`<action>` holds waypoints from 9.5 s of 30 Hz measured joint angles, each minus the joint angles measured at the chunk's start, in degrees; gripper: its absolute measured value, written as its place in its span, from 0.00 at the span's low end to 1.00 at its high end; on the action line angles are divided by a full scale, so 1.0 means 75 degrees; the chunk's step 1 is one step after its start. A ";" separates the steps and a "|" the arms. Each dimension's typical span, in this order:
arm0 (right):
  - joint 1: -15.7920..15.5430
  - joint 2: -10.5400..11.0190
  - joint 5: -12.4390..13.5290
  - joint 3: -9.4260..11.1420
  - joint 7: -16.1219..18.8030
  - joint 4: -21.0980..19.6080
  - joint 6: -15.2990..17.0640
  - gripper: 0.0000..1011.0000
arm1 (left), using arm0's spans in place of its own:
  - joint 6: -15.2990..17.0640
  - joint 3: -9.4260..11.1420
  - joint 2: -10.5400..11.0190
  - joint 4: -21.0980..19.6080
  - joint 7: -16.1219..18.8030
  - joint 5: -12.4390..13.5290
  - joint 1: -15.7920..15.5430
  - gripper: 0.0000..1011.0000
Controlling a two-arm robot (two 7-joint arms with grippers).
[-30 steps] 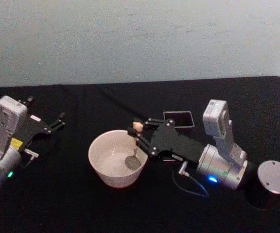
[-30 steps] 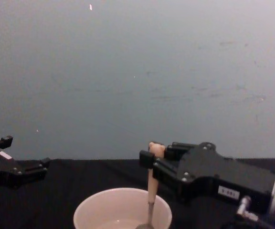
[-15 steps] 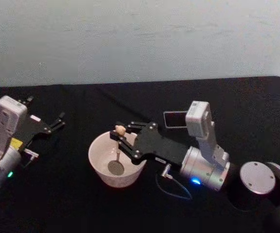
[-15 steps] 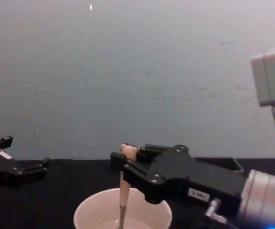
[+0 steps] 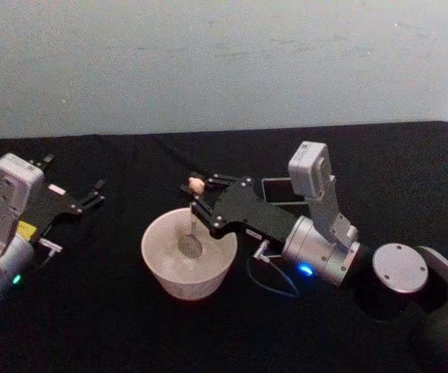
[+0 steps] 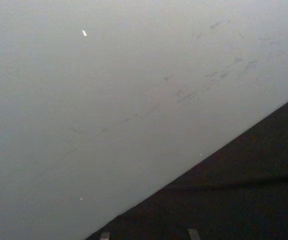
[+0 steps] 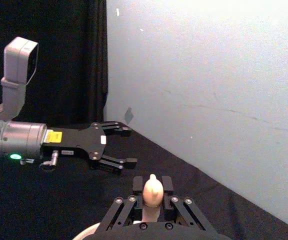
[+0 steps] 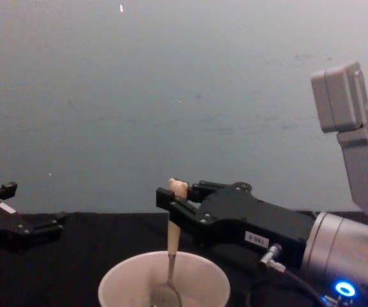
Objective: Pick up the stirring spoon with one hand, stir inside the cup, then place it back in its original position.
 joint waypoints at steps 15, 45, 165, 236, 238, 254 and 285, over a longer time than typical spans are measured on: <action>-0.0138 0.0218 -0.0026 0.0238 -0.0056 -0.0149 0.0025 0.21 | 0.0000 0.0000 0.0000 0.0000 0.0000 0.0000 0.0000 0.99; -0.0572 0.0315 0.0213 -0.0143 0.0218 -0.0832 0.0179 0.21 | 0.0000 0.0000 0.0000 0.0000 0.0000 0.0000 0.0000 0.99; -0.0533 0.0712 0.0276 0.0589 -0.0159 -0.1915 0.0485 0.21 | 0.0000 0.0000 0.0000 0.0000 0.0000 -0.0001 0.0000 0.99; -0.1915 0.0768 0.0435 0.1815 -0.1556 -0.2394 0.0996 0.21 | 0.0000 0.0000 0.0000 0.0000 0.0000 0.0000 0.0000 0.99; -0.1916 0.0699 0.0405 0.1825 -0.1583 -0.2295 0.0933 0.21 | 0.0000 0.0000 0.0000 0.0000 0.0000 0.0000 0.0000 0.99; -0.1845 0.0387 0.0133 0.1893 -0.1737 -0.1765 0.0907 0.21 | 0.0000 0.0000 0.0000 0.0000 0.0000 0.0000 0.0000 0.99; -0.1843 0.0385 0.0092 0.1900 -0.1752 -0.1753 0.0960 0.65 | 0.0000 0.0000 0.0000 0.0000 0.0000 0.0000 0.0000 0.99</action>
